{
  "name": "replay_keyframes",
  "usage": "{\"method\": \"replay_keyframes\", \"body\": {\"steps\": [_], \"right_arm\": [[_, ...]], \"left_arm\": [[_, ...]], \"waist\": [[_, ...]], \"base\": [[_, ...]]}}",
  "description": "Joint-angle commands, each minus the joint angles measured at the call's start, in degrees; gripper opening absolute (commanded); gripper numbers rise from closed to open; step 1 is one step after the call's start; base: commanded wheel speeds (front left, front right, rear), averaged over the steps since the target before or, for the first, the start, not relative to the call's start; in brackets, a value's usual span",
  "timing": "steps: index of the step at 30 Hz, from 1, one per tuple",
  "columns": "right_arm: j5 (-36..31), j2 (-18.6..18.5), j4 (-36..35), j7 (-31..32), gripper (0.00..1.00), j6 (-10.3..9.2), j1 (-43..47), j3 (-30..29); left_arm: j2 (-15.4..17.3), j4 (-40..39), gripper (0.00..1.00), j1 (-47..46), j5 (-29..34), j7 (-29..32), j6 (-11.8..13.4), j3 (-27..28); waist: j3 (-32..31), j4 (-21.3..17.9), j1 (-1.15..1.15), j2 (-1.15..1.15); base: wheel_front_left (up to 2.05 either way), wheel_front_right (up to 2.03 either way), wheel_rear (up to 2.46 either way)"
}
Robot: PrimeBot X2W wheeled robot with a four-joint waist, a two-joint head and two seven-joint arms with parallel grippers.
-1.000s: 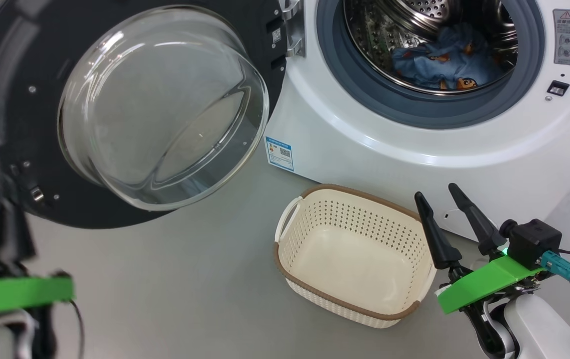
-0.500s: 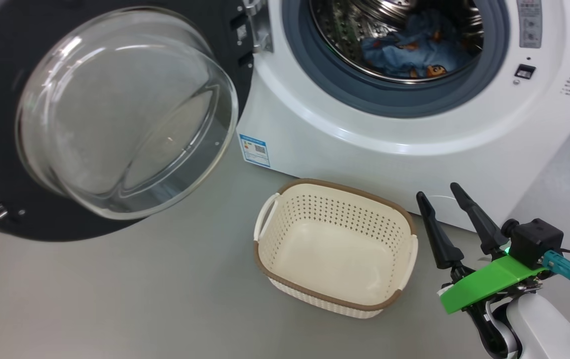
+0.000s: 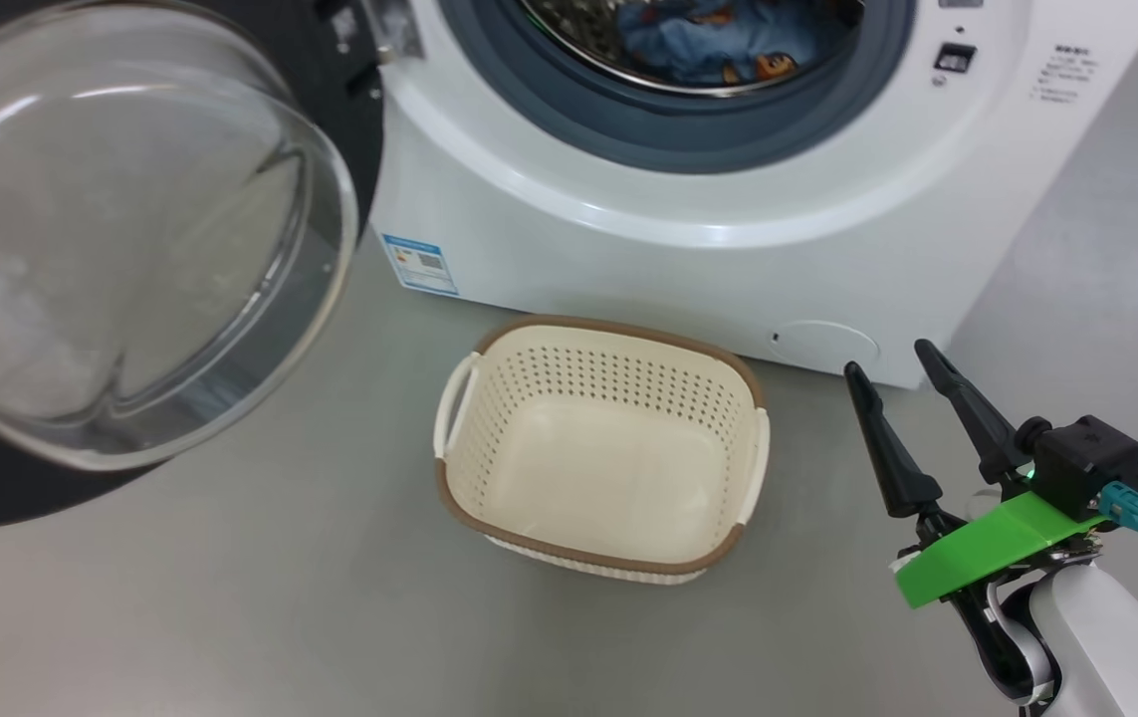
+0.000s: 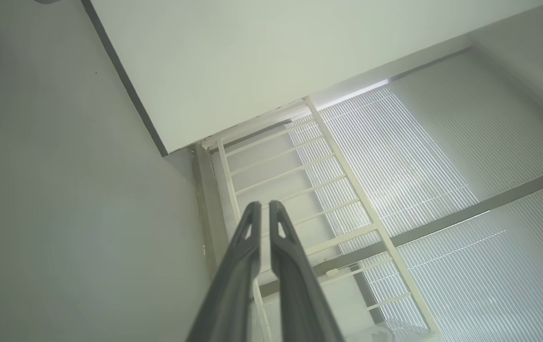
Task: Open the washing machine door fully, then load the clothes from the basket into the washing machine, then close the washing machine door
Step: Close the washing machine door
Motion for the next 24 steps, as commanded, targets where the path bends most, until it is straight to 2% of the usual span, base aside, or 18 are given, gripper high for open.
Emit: {"method": "replay_keyframes", "body": {"steps": [1, 3, 9, 17, 24], "right_arm": [[-0.27, -0.92, -1.44, -0.46, 1.00, 0.31, -1.53, 1.42], [-0.58, -0.94, -1.59, -0.46, 1.00, 0.31, -2.06, 1.41], [-1.09, -0.71, -1.81, -0.46, 1.00, 0.31, -1.96, 0.82], [-1.46, -1.16, -2.20, -0.46, 1.00, 0.31, -1.91, 0.35], [-1.71, -1.27, -2.20, -0.46, 1.00, 0.31, -1.96, -0.08]], "left_arm": [[5.54, 1.00, 0.00, -1.58, -0.12, 1.27, -0.10, 0.54], [7.30, 4.92, 0.00, -2.33, -0.10, 2.83, -0.23, 0.08], [9.00, 11.58, 0.00, -1.96, -1.28, 5.63, -0.40, 0.63], [8.94, 15.12, 0.00, -1.26, -2.78, 7.55, -0.47, 1.54], [8.05, 15.77, 0.00, -0.42, -2.99, 13.22, -0.48, 0.02]], "waist": [[2.38, -2.46, -0.01, 0.00], [3.36, -3.67, -0.01, 0.00], [4.60, -5.59, -0.01, 0.00], [5.32, -6.36, -0.01, 0.00], [5.40, -6.04, -0.01, 0.00]], "base": [[0.00, 0.00, 0.00], [0.00, 0.00, 0.00], [0.00, 0.00, 0.00], [0.00, 0.00, 0.00], [0.00, 0.00, 0.00]]}}
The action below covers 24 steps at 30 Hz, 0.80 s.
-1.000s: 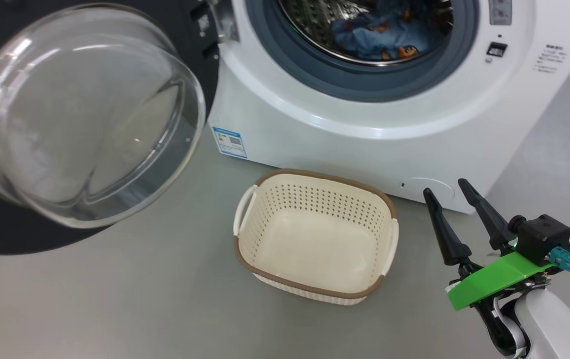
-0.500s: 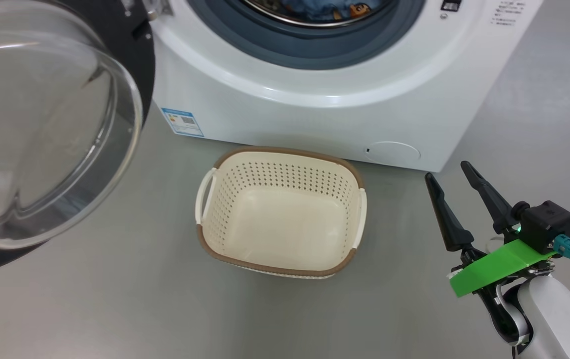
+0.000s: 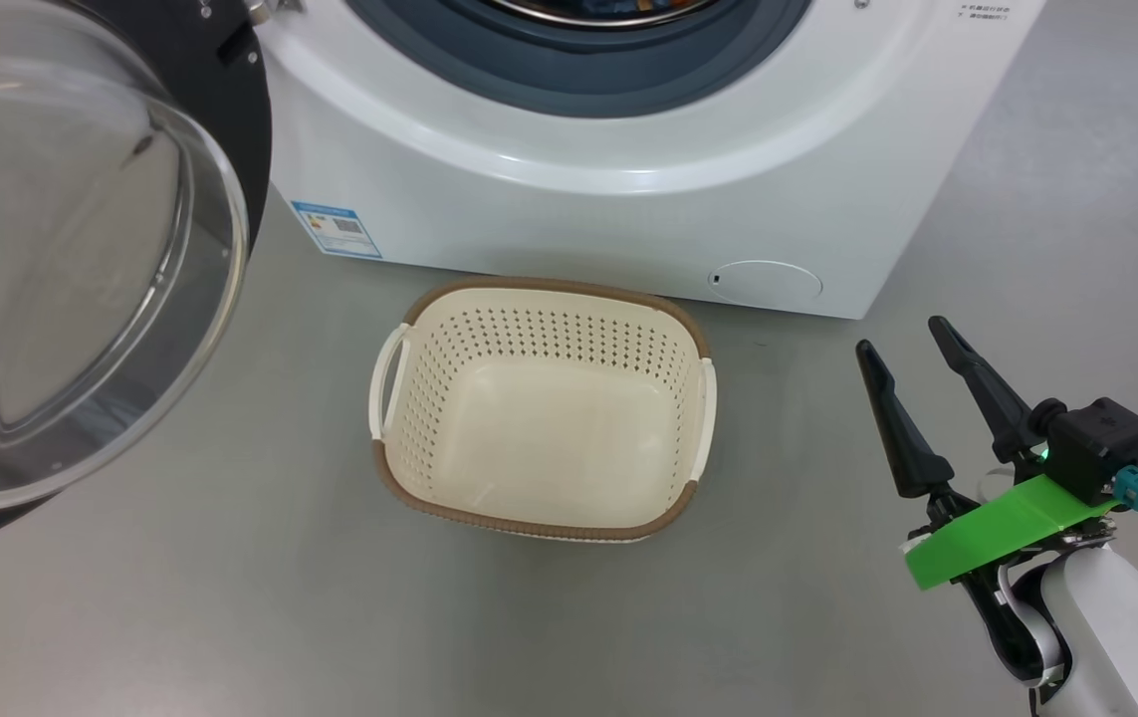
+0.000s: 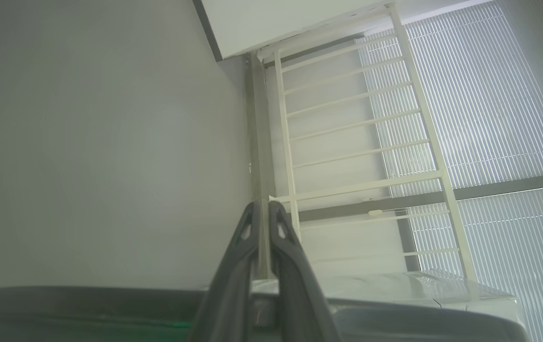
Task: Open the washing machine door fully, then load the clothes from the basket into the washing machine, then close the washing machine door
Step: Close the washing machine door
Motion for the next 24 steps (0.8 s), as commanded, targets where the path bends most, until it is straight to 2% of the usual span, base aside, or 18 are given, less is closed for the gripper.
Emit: {"method": "replay_keyframes", "body": {"steps": [1, 11, 24], "right_arm": [[-0.91, -0.29, -1.39, -0.46, 1.00, 0.31, -0.77, 0.44], [-0.72, 0.66, -0.89, -0.46, 1.00, 0.31, -0.43, 0.36], [0.37, 1.27, -0.69, -0.46, 1.00, 0.31, 0.63, 0.03]], "left_arm": [[3.54, -1.11, 0.00, 1.54, 0.06, 1.67, -0.37, -0.44], [2.00, -5.82, 0.00, 6.91, 2.15, 12.08, -0.38, -5.94], [-2.15, -23.89, 0.00, 18.19, -3.55, 29.87, -0.38, -8.58]], "waist": [[-0.05, 0.18, 0.00, 0.00], [-1.63, 1.45, 0.00, 0.00], [-4.50, 3.04, 0.00, 0.00]], "base": [[0.00, 0.00, 0.00], [0.00, 0.00, 0.00], [0.00, 0.00, 0.00]]}}
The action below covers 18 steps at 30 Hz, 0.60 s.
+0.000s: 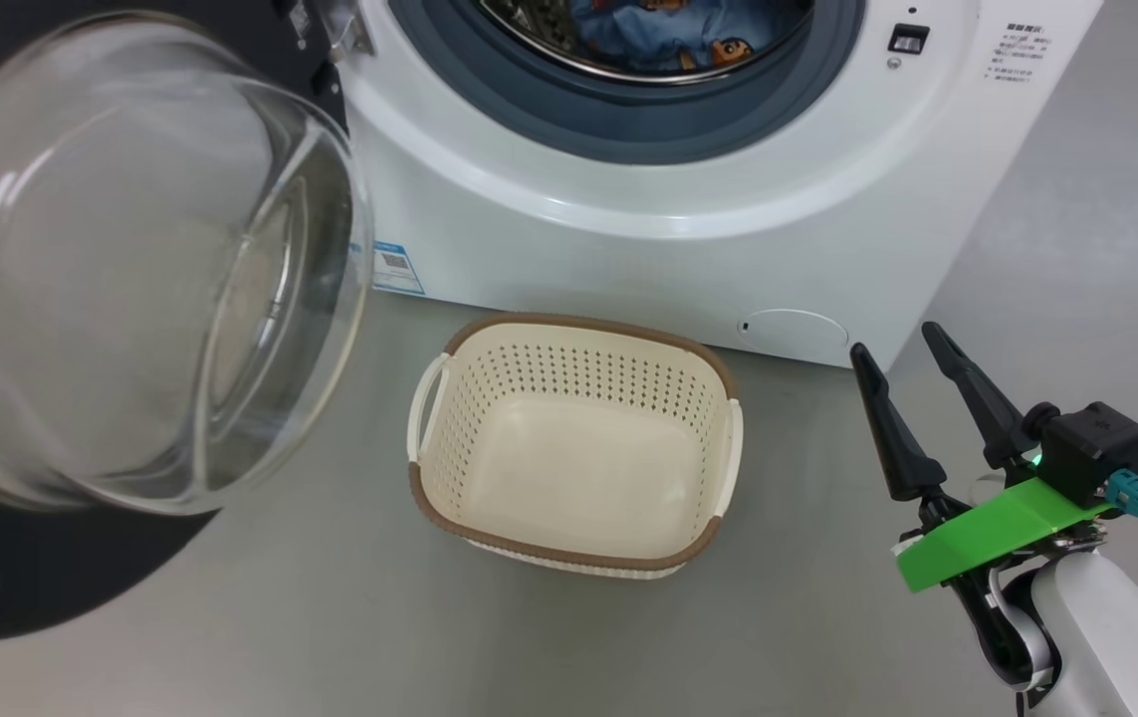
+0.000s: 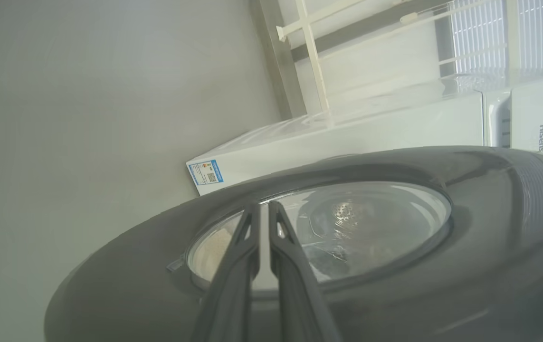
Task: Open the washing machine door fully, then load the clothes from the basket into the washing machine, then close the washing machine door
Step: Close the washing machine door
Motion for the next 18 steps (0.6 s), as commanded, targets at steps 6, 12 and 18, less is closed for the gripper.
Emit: {"method": "replay_keyframes", "body": {"steps": [6, 12, 18], "right_arm": [[0.38, 0.34, -1.23, -0.46, 1.00, 0.31, 0.97, 0.41], [0.92, 0.67, -1.35, -0.46, 1.00, 0.31, 1.74, 0.02], [1.39, 1.39, -1.51, -0.46, 1.00, 0.31, 2.41, -0.23]], "left_arm": [[0.95, -11.62, 0.00, 5.40, -3.72, 7.38, -0.38, -0.03], [-0.85, -19.12, 0.00, 9.27, -5.19, 11.78, -0.38, -1.26], [-3.12, -26.41, 0.00, 12.17, -6.77, 16.14, -0.38, -3.41]], "waist": [[-1.57, 0.62, 0.00, 0.00], [-2.83, 0.79, 0.00, 0.00], [-3.98, 0.46, 0.00, 0.00]], "base": [[0.00, 0.00, 0.00], [0.00, 0.00, 0.00], [0.00, 0.00, 0.00]]}}
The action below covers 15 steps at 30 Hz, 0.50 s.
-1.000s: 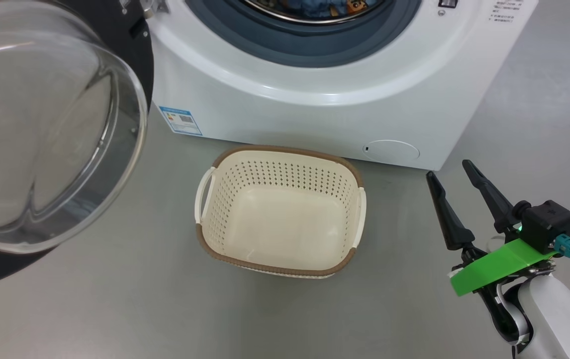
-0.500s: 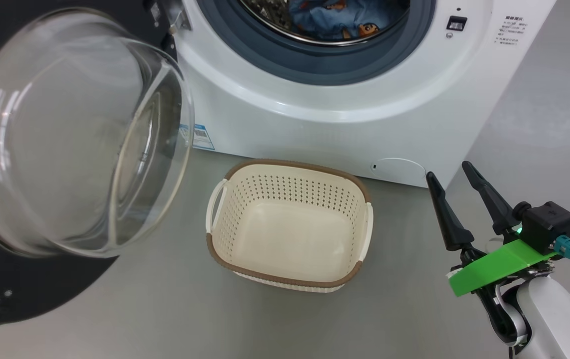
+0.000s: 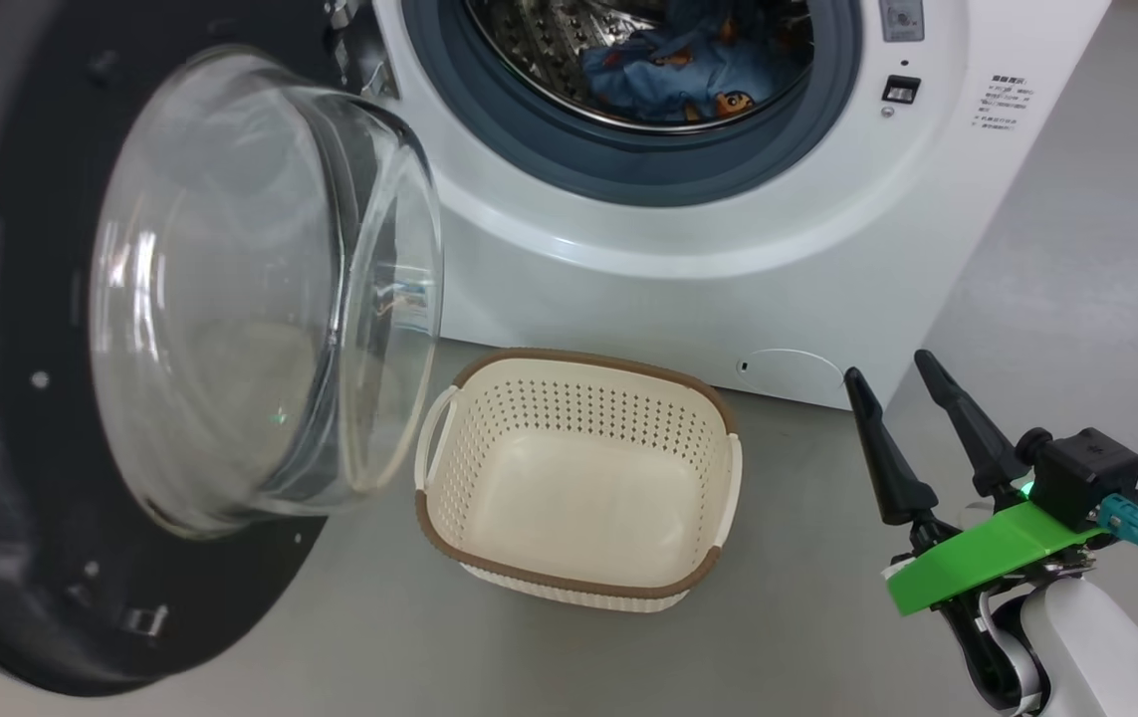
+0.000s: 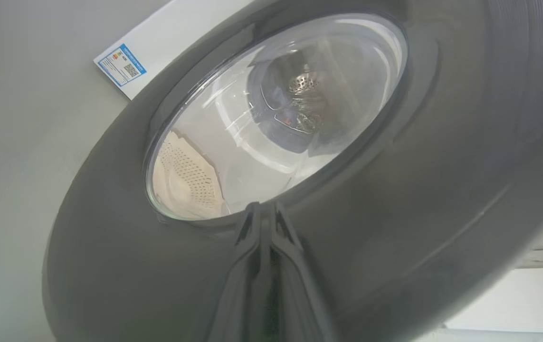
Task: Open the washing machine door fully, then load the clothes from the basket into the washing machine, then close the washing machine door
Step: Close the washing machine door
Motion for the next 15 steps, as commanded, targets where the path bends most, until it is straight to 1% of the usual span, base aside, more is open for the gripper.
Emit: {"method": "replay_keyframes", "body": {"steps": [1, 7, 11, 15], "right_arm": [[0.74, -0.07, -1.50, -0.46, 1.00, 0.31, 0.17, 0.81], [0.91, 0.66, -1.91, -0.46, 1.00, 0.31, 0.22, 0.72], [0.81, 1.10, -2.16, -0.46, 1.00, 0.31, 0.34, 0.35], [0.66, 1.62, -2.47, -0.46, 1.00, 0.31, 0.70, -0.19]], "left_arm": [[2.00, -3.13, 0.00, -0.25, -1.30, 1.59, -0.32, 1.21], [0.11, -9.78, 0.00, 1.45, -2.68, 4.18, 1.81, -0.49], [-0.88, -14.18, 0.00, 2.28, -3.96, 6.21, 3.18, -1.71], [-1.80, -18.22, 0.00, 2.69, -4.64, 7.01, 4.83, -2.54]], "waist": [[-0.25, -0.35, 0.00, 0.00], [-0.43, -2.44, 0.00, 0.00], [-0.28, -4.50, 0.00, 0.00], [-0.09, -7.00, 0.00, 0.00]], "base": [[0.00, 0.00, 0.00], [0.00, 0.00, 0.00], [0.00, 0.00, 0.00], [0.00, 0.00, 0.00]]}}
